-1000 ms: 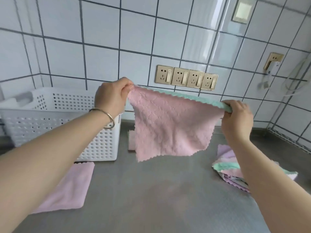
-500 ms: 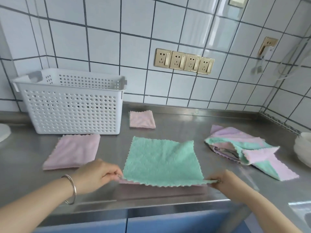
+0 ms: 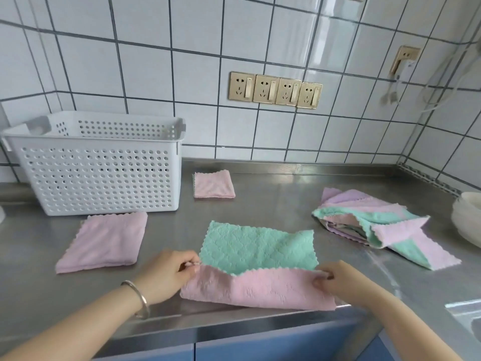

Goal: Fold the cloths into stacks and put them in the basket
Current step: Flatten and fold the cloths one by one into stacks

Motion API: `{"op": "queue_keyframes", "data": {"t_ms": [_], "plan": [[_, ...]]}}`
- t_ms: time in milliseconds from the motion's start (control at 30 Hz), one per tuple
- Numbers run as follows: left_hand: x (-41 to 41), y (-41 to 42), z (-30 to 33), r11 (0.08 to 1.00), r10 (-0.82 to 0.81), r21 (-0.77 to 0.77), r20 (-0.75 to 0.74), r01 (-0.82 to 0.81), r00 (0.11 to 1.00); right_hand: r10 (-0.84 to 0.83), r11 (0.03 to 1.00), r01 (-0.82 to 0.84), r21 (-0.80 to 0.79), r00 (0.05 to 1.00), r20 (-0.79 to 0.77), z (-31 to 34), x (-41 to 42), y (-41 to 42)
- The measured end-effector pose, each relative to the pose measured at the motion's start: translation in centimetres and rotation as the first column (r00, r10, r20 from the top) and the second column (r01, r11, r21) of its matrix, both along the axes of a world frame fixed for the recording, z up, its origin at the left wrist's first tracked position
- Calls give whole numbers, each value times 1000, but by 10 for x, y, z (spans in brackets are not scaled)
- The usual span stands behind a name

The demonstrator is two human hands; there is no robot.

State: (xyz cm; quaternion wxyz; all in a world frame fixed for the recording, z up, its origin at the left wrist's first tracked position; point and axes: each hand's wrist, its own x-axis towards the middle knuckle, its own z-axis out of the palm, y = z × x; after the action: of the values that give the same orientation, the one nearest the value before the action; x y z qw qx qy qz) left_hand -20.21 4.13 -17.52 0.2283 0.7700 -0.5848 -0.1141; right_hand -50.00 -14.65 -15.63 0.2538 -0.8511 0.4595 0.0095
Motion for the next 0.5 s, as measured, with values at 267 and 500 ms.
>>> {"op": "queue_keyframes", "data": {"t_ms": [267, 500], "plan": [[1, -70, -5, 978, 137, -124, -231, -168, 963, -246, 969, 229, 94, 930, 274, -8, 19, -23], [5, -109, -19, 983, 104, -68, -571, -173, 814, -300, 952, 297, 77, 852, 428, -24, 46, -41]]}}
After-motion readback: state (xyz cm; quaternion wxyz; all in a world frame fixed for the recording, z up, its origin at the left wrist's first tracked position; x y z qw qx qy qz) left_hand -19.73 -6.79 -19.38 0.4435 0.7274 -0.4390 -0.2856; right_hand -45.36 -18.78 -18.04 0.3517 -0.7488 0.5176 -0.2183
